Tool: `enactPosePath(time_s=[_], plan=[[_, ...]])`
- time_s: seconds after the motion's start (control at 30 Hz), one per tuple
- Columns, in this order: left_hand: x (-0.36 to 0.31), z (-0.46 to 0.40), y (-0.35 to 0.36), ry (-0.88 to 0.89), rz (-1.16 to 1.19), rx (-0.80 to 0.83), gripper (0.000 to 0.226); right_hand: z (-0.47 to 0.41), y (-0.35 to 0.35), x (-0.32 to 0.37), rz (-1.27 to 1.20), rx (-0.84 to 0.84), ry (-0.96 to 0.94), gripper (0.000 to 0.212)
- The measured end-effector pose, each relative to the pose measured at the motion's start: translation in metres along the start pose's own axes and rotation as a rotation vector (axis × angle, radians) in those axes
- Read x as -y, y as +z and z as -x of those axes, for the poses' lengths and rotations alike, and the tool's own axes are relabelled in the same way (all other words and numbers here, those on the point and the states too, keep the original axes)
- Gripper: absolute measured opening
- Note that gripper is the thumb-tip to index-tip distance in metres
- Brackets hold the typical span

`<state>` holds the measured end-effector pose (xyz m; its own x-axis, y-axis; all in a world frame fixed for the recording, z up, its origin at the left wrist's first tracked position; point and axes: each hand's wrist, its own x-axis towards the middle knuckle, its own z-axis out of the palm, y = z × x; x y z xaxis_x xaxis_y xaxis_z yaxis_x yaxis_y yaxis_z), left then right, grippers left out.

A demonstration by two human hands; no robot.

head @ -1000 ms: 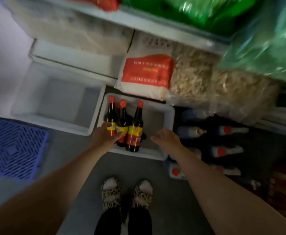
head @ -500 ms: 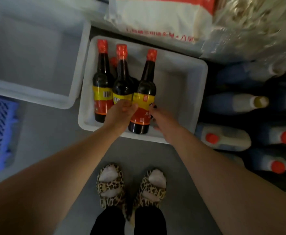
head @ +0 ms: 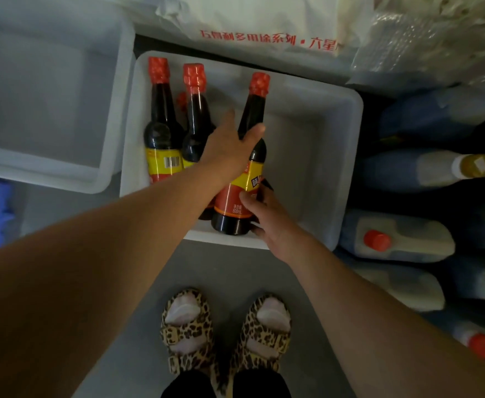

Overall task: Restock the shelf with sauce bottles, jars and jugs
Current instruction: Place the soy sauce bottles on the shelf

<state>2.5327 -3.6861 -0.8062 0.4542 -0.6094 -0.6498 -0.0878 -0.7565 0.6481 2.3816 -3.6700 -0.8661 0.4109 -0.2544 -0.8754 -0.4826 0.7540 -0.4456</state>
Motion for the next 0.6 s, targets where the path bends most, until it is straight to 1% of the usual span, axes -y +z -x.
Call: enactPosePath(time_s=[0.1,0.17,0.23,0.3,0.37,0.47,0.53,0.6], plan=[[-0.010,-0.018,0.009,-0.104,0.053,0.038,0.065,-0.001,0.001,-0.003,0.035,-0.006,-0.036,0.046],[-0.009,-0.025,0.014,-0.095,-0.006,0.052,0.061,-0.002,0.000,-0.005,0.019,-0.015,-0.050,0.042],[-0.007,-0.031,0.016,-0.058,-0.074,0.027,0.057,-0.003,-0.001,-0.007,-0.018,-0.029,-0.080,0.048],[-0.006,-0.032,0.013,-0.055,-0.027,0.005,0.053,-0.003,-0.004,-0.011,-0.060,-0.020,-0.112,0.058],[-0.004,-0.026,0.007,-0.039,0.050,0.034,0.048,0.000,-0.008,-0.013,-0.082,-0.007,-0.129,0.061],[0.003,-0.012,-0.007,0.001,0.118,0.076,0.039,0.005,-0.012,-0.015,-0.136,0.012,-0.151,0.053],[0.005,-0.002,-0.017,0.028,0.156,0.121,0.035,0.007,-0.012,-0.016,-0.124,0.001,-0.166,0.059],[0.003,0.006,-0.027,0.053,0.185,0.160,0.032,0.009,-0.009,-0.014,-0.053,-0.003,-0.174,0.068]])
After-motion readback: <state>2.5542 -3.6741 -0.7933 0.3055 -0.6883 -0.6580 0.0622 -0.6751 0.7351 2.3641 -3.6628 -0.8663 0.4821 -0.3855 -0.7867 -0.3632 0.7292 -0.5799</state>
